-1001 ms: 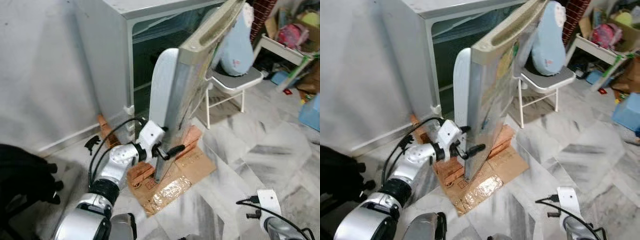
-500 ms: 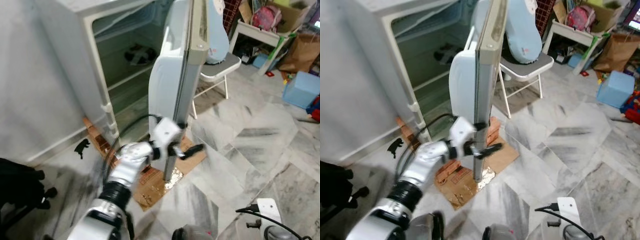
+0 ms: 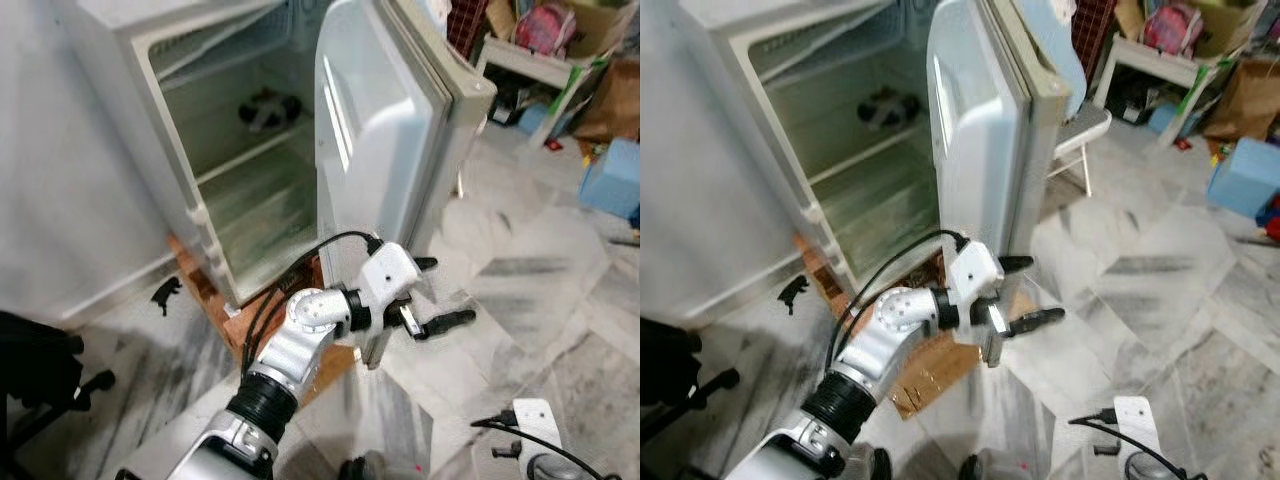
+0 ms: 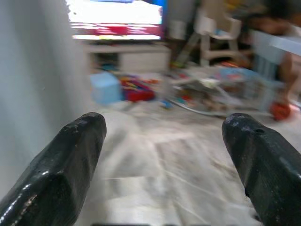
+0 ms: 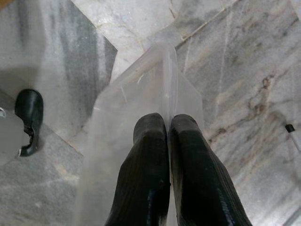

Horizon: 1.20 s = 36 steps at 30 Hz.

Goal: Restocking fridge

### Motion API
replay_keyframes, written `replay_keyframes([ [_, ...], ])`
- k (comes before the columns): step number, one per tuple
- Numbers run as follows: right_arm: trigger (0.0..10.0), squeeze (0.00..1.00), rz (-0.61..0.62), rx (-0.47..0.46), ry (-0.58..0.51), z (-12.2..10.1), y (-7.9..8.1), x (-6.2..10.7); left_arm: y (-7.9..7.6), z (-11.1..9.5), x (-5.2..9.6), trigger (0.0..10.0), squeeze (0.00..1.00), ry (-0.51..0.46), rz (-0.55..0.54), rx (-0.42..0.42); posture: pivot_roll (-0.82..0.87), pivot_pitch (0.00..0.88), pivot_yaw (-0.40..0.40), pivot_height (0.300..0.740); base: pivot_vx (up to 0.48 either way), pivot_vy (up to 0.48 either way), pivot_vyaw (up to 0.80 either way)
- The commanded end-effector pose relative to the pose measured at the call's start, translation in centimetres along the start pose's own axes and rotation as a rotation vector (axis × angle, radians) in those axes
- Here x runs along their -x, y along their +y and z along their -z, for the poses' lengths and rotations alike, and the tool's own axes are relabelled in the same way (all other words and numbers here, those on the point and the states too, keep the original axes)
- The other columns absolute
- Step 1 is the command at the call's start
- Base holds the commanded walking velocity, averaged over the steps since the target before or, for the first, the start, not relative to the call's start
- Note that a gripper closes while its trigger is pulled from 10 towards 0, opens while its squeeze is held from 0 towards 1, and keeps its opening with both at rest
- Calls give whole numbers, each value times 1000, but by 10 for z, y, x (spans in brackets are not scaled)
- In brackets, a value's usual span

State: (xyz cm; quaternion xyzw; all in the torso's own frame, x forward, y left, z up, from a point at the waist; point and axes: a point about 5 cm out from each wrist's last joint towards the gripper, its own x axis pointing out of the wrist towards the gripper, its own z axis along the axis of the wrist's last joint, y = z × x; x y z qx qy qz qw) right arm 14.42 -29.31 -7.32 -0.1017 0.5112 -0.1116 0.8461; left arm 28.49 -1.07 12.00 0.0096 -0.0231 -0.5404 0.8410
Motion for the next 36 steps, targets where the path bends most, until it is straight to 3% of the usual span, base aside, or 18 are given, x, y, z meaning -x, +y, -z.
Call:
replay_keyframes([
  [1, 10000, 0, 0, -2, 6, 1, 1, 0, 10, -2, 10, 10000, 0, -12, -67, 0, -18, 75, -44, 740, 0, 0, 0],
  [4, 10000, 0, -2, 0, 5, 0, 1, 0, 25, -5, 33, 10000, 0, -25, -159, 4, -7, 78, -44, 740, 0, 0, 0],
  [10, 10000, 0, -11, 13, -3, -3, 5, -1, 35, 5, 58, 10000, 0, 11, -262, 33, 0, 79, -46, 740, 0, 0, 0],
  [12, 10000, 0, -12, 15, -10, -5, 6, -1, 41, 15, 72, 10000, 0, 60, -350, 16, 0, 79, -45, 740, 0, 0, 0],
  [14, 10000, 0, -11, 14, -11, -6, 6, -1, 42, 17, 75, 10000, 0, 70, -371, 12, 0, 79, -45, 740, 0, 0, 0],
  [16, 10000, 0, -9, 8, -18, -8, 6, -1, 52, 26, 89, 10000, 0, 121, -512, -7, 3, 78, -42, 740, 0, 0, 0],
  [17, 10000, 0, -9, 8, -18, -8, 6, -1, 52, 26, 89, 10000, 0, 121, -512, -7, 3, 78, -42, 740, 0, 0, 0],
  [18, 10000, 0, -10, 4, -26, -11, 6, -2, 60, 36, 105, 10000, 0, 167, -632, -17, 5, 76, -42, 740, 0, 0, 0],
  [21, 10000, 0, -11, 3, -31, -13, 6, -2, 63, 43, 118, 10000, 0, 202, -715, -19, 10, 75, -44, 740, 0, 0, 0],
  [22, 10000, 0, -15, 5, -36, -15, 6, -2, 66, 50, 129, 10000, 0, 227, -789, 10, 17, 72, -46, 740, 0, 0, 0],
  [26, 10000, 0, -21, 9, -42, -17, 8, -2, 71, 55, 137, 10000, 0, 237, -860, 55, 20, 71, -49, 740, 0, 0, 0],
  [28, 10000, 0, -31, 15, -51, -21, 12, -3, 83, 56, 137, 10000, 0, 260, -959, 69, 21, 66, -51, 740, 0, 0, 0],
  [30, 10000, 0, -31, 15, -51, -21, 12, -3, 83, 56, 137, 10000, 0, 260, -959, 69, 21, 66, -51, 740, 0, 0, 0],
  [32, 10000, 0, -36, 10, -65, -25, 15, -3, 96, 49, 129, 10000, 0, 255, -991, 61, 4, 62, -40, 740, 0, 0, 0],
  [34, 10000, 0, -36, 10, -65, -25, 15, -3, 96, 49, 129, 10000, 0, 255, -991, 61, 4, 62, -40, 740, 0, 0, 0],
  [36, 10000, 0, -26, -15, -64, -23, 15, -3, 102, 40, 118, 10000, 0, 215, -959, 37, -4, 64, -30, 740, 0, 0, 0],
])
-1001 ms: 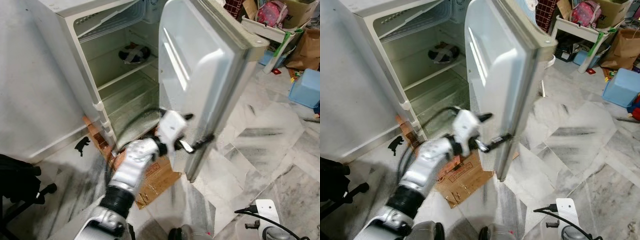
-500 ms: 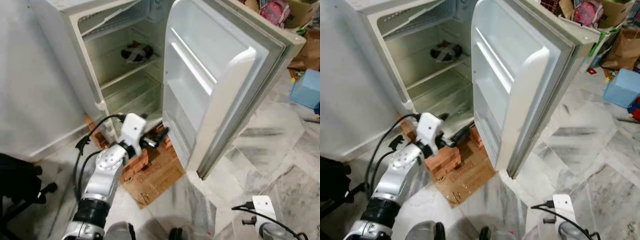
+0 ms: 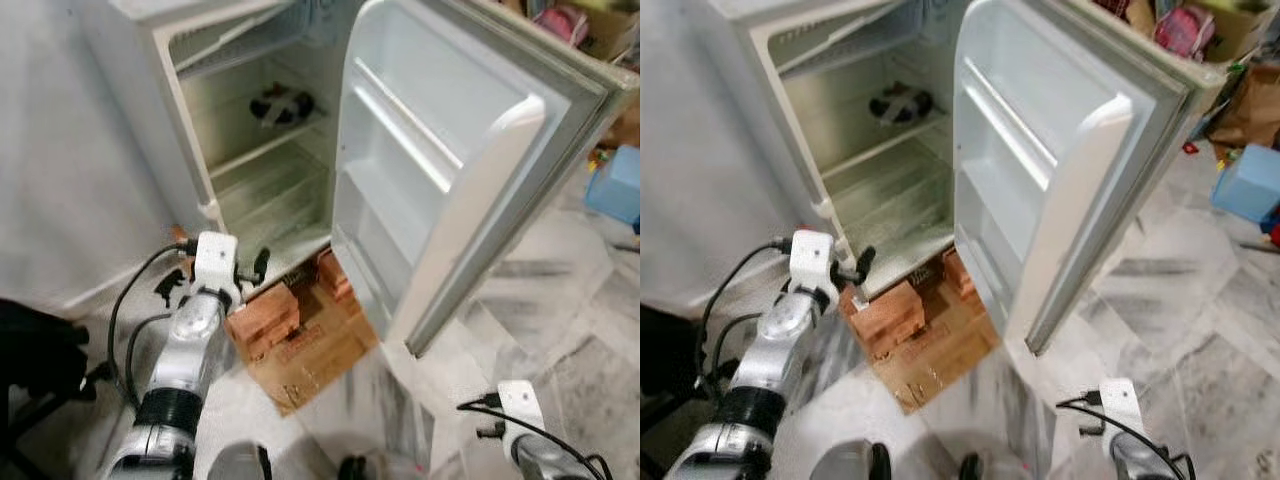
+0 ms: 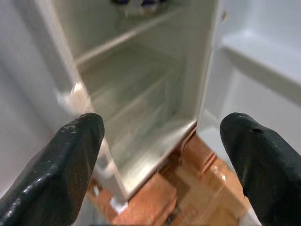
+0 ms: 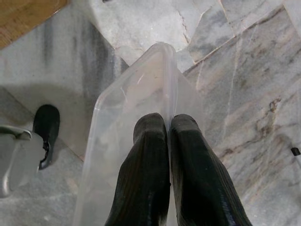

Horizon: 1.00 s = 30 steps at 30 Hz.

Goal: Restocking fridge

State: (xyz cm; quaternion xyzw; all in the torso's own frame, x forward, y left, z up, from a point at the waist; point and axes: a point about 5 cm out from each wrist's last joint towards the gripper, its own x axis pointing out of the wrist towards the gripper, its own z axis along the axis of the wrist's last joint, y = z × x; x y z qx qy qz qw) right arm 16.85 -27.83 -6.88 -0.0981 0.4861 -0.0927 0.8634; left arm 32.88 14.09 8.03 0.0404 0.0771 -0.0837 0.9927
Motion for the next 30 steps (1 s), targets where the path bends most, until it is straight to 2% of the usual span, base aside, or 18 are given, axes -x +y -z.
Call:
replay_keyframes([
  [1, 10000, 0, 12, -29, 5, 3, -2, 1, -4, -2, -2, 10000, 0, -16, 16, 5, -4, 66, -29, 740, 0, 0, -681],
  [5, 10000, 0, 16, -27, 12, 7, -4, 1, -7, -2, -1, 10000, 0, -20, 25, 8, -3, 68, -30, 740, 0, -232, -688],
  [11, 10000, 0, 1, -6, 9, 6, -2, 1, -13, 4, -1, 10000, 0, -10, 24, 21, -1, 72, -38, 740, 0, -469, 0],
  [23, 10000, 0, -5, 2, -9, 0, -1, 0, -13, 7, -4, 10000, 0, -1, 12, 22, -8, 74, -41, 740, 0, -468, 0],
  [26, 10000, 0, -4, 4, -7, 1, -1, 0, -10, 7, -5, 10000, 0, 9, -31, 16, -12, 76, -39, 740, 0, 0, 0],
  [30, 10000, 0, -2, 4, -1, 3, -3, 1, 6, 11, -7, 10000, 0, 45, -146, 20, -15, 75, -37, 740, 0, 0, 0],
])
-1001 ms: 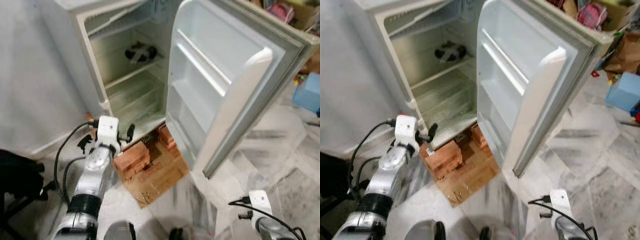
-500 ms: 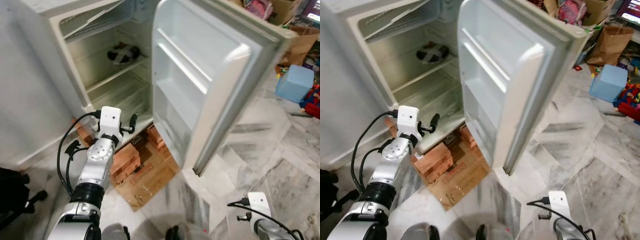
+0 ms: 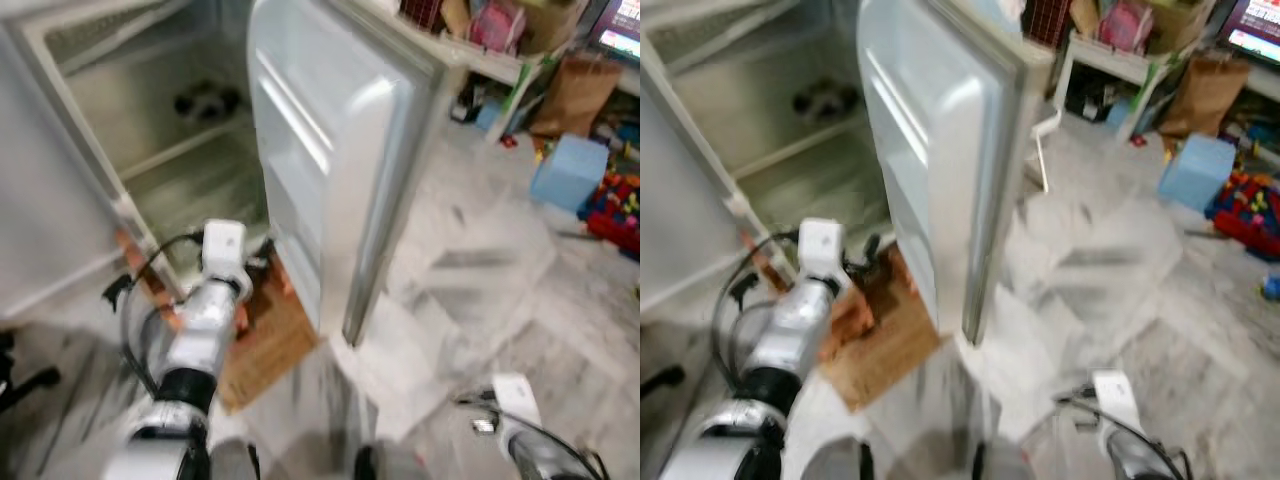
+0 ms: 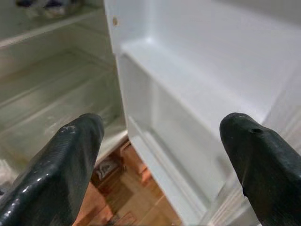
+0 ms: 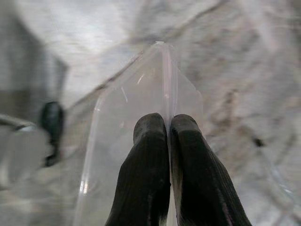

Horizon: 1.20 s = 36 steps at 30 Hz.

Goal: Restocking fridge

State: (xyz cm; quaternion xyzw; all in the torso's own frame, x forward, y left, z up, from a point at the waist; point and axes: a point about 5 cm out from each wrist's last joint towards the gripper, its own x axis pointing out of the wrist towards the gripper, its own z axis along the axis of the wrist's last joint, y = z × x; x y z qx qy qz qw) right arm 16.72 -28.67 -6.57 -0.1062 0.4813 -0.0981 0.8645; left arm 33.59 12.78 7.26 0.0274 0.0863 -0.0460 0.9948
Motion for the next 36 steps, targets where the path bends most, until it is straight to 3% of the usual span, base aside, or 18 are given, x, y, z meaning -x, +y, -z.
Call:
replay_keyframes([
  [1, 10000, 0, -20, -4, 9, 3, 6, 0, 25, 6, 1, 10000, 0, 40, -115, 1, -15, 74, -37, 740, 0, 0, 0],
  [7, 10000, 0, -22, -1, 7, 3, 6, 0, 30, 5, -2, 10000, 0, 48, -140, 5, -14, 70, -37, 740, 279, 0, 0],
  [20, 10000, 0, -26, 6, 1, 1, 6, 0, 11, 0, -9, 10000, 0, 37, -96, 11, -17, 68, -39, 740, 381, 0, 0],
  [24, 10000, 0, -24, 8, 2, 2, 6, 0, 2, 3, -10, 10000, 0, 59, -63, 5, -17, 68, -39, 740, 0, 0, 0],
  [29, 10000, 0, -26, 9, 3, 2, 6, 0, -14, 8, -9, 10000, 0, 91, 54, -31, -15, 69, -43, 740, 0, 0, 0],
  [31, 10000, 0, -28, 12, 4, 2, 6, 0, -41, 11, -6, 10000, 0, 104, 262, -103, -11, 70, -45, 740, 0, 0, 0],
  [32, 10000, 0, -28, 12, 4, 2, 6, 0, -41, 11, -6, 10000, 0, 104, 262, -103, -11, 70, -45, 740, 0, 0, 0],
  [33, 10000, 0, -30, 14, 4, 2, 7, 0, -57, 10, -2, 10000, 0, 78, 392, -169, -11, 70, -45, 740, 0, 0, 0],
  [36, 10000, 0, -32, 16, 4, 2, 7, 0, -67, 9, -1, 10000, 0, 64, 443, -235, -11, 69, -47, 740, 0, 0, 0],
])
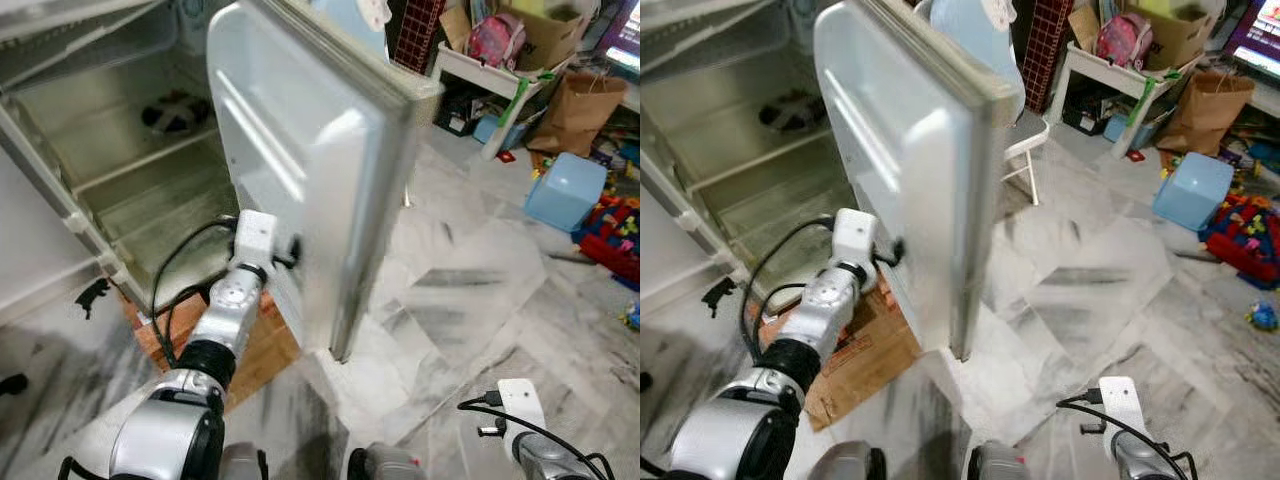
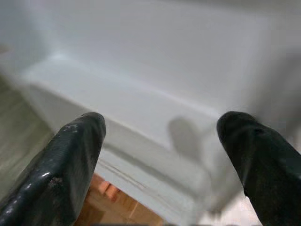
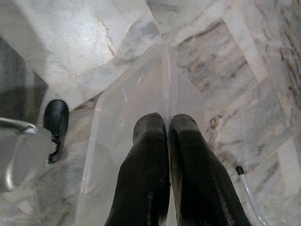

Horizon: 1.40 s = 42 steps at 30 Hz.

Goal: Restocking fridge

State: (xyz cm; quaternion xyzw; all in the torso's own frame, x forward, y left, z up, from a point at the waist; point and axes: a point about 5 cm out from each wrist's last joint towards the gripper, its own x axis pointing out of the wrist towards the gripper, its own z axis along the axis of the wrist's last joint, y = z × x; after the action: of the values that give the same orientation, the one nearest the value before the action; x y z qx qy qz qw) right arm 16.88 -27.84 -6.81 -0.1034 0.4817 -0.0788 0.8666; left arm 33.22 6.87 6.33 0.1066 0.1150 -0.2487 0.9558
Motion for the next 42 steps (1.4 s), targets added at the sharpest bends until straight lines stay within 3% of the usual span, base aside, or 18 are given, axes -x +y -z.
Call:
replay_keyframes([
  [1, 10000, 0, 4, 2, 8, 3, -1, 0, -7, 0, -2, 10000, 0, 10, 18, -34, -12, 69, -47, 740, 0, 0, 0],
  [6, 10000, 0, 6, 1, 7, 3, -1, 0, 10, 2, 2, 10000, 0, 14, -66, -24, -17, 70, -44, 740, 0, 0, 0],
  [10, 10000, 0, 10, 3, 10, 4, -3, 1, 31, 8, 14, 10000, 0, -5, -171, 1, -14, 72, -43, 740, 0, 0, 0],
  [11, 10000, 0, 12, 3, 11, 4, -3, 1, 45, 12, 24, 10000, 0, -19, -255, 18, -11, 75, -41, 740, 0, 0, 0],
  [15, 10000, 0, 15, 3, 11, 4, -4, 1, 74, 28, 52, 10000, 0, -19, -445, 71, -9, 75, -39, 740, 0, 0, 0],
  [16, 10000, 0, 19, -17, 2, 2, -6, 1, 85, 38, 71, 10000, 0, -20, -536, 86, -7, 75, -41, 740, 0, 0, 0],
  [22, 10000, 0, 44, -26, -110, -28, -14, -1, 92, 67, 118, 10000, 0, 32, -620, 78, 24, 77, -51, 740, 0, 0, 0],
  [24, 10000, 0, 49, -68, -187, -54, -20, -1, 90, 72, 129, 10000, 0, 55, -642, 78, 34, 79, -56, 740, 0, 0, 0],
  [26, 10000, 0, 36, -99, -264, -82, -23, 0, 90, 74, 132, 10000, 0, 68, -662, 92, 37, 80, -59, 740, 0, 0, 0],
  [31, 10000, 0, -9, -105, -400, -128, -21, 6, 88, 67, 128, 10000, 0, 47, -680, 110, 39, 79, -62, 740, 0, 0, 0],
  [32, 10000, 0, -50, -145, -477, -150, -16, 10, 86, 63, 123, 10000, 0, 39, -667, 114, 37, 78, -61, 740, 0, 0, 0],
  [39, 10000, 0, -308, -365, -719, -215, 6, 35, 83, 55, 118, 10000, 0, 23, -634, 87, 26, 88, -47, 740, 0, 0, 0],
  [42, 10000, 0, -457, -365, -797, -228, 26, 49, 82, 55, 119, 10000, 0, 24, -647, 94, 25, 90, -48, 740, 0, 0, 0],
])
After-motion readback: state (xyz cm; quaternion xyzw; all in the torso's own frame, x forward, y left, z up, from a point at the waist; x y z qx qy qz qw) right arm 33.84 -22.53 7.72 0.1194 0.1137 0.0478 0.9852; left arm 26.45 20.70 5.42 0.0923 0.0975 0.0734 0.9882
